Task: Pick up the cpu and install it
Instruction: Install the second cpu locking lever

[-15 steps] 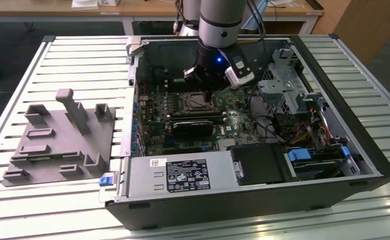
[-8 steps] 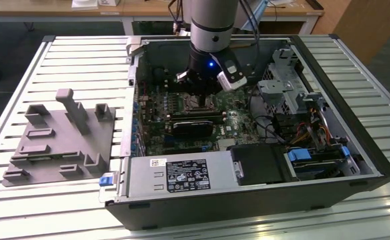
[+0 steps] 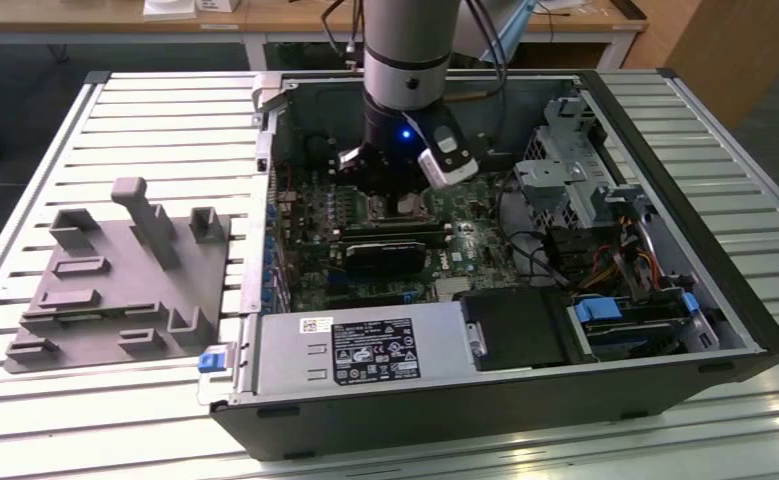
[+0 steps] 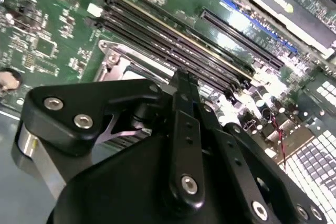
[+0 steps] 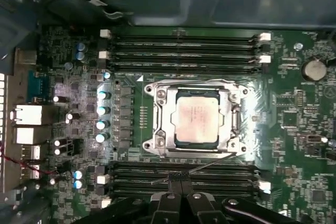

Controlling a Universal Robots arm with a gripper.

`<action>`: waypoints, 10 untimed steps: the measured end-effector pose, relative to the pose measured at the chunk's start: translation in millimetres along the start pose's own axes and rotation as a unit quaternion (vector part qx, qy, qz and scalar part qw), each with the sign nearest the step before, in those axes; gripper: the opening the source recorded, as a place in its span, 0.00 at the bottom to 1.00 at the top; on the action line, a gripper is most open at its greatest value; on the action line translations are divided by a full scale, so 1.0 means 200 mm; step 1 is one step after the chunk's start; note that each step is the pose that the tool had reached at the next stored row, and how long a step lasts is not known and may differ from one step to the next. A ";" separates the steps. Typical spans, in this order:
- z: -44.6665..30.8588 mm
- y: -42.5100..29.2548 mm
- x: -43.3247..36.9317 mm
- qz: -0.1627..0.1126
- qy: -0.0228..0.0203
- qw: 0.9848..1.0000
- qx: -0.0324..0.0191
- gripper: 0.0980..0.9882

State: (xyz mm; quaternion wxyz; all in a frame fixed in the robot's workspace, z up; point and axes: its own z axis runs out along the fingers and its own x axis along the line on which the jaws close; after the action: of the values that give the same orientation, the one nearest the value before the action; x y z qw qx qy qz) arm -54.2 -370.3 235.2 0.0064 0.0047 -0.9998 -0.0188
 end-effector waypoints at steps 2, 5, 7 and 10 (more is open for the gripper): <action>0.017 -0.001 0.005 0.000 0.000 1.000 -0.001 0.01; 0.044 -0.002 0.008 0.000 0.000 1.000 -0.002 0.01; 0.063 -0.002 0.010 0.000 0.000 1.000 -0.002 0.01; 0.081 -0.009 0.011 0.000 0.000 1.000 -0.007 0.01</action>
State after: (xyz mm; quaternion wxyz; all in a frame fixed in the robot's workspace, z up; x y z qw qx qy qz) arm -56.6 -371.4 218.9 0.0065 0.0049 -0.9996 -0.0260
